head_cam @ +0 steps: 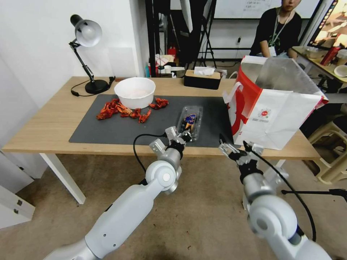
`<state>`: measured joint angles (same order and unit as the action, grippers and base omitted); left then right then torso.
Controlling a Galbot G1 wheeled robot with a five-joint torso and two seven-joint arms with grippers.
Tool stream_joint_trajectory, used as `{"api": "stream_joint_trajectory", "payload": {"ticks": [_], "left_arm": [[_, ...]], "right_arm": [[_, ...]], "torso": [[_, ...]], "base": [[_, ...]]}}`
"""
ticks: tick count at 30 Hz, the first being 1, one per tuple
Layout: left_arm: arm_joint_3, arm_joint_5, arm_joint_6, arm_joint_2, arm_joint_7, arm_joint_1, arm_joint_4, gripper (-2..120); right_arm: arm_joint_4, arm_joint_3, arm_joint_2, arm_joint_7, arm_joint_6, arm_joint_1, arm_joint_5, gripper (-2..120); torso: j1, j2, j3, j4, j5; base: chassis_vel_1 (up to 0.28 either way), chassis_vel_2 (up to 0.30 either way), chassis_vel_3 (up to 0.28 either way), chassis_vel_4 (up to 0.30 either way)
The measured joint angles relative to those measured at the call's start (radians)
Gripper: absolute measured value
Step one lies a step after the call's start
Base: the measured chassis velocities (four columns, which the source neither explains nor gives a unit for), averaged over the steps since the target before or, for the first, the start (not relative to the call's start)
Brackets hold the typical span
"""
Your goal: Close the takeout container lid, then place the container into the takeout bag.
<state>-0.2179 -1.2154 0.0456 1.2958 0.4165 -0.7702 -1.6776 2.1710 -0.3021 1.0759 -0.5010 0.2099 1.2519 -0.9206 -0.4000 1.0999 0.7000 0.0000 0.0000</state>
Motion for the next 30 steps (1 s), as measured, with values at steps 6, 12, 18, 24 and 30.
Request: {"api": "stream_joint_trajectory", "payload": {"ticks": [6,12,18,24,30], "left_arm": [[-0.002,0.001,-0.001,-0.001,0.005,0.001,0.003,0],[-0.005,0.002,-0.002,-0.001,0.007,0.003,0.008,0],[-0.008,0.002,-0.001,-0.002,0.011,0.004,0.011,0],[-0.007,0.003,-0.001,-0.003,0.012,0.005,0.012,0],[-0.007,0.002,0.001,-0.005,0.013,0.008,0.013,0]], "right_arm": [[-0.073,0.056,-0.014,-0.032,0.04,-0.147,-0.146,100],[-0.129,0.095,-0.006,-0.05,0.057,-0.229,-0.213,100],[-0.217,0.157,0.016,-0.068,0.07,-0.332,-0.258,100],[-0.26,0.189,0.03,-0.068,0.073,-0.37,-0.264,100],[-0.334,0.226,0.054,-0.066,0.079,-0.414,-0.278,100]], "torso": [[0.0,0.0,0.0,0.0001,0.0],[0.0,0.0,0.0,0.0,-0.0001],[0.0,0.0,0.0,0.0,-0.0002],[0.0,0.0,0.0,0.0,-0.0002],[0.0,0.0,0.0,0.0,-0.0001]], "base": [[0.0,0.0,0.0,0.0],[0.0,0.0,0.0,0.0],[0.0,0.0,0.0,0.0],[0.0,0.0,0.0,0.0],[0.0,0.0,0.0,0.0]]}}
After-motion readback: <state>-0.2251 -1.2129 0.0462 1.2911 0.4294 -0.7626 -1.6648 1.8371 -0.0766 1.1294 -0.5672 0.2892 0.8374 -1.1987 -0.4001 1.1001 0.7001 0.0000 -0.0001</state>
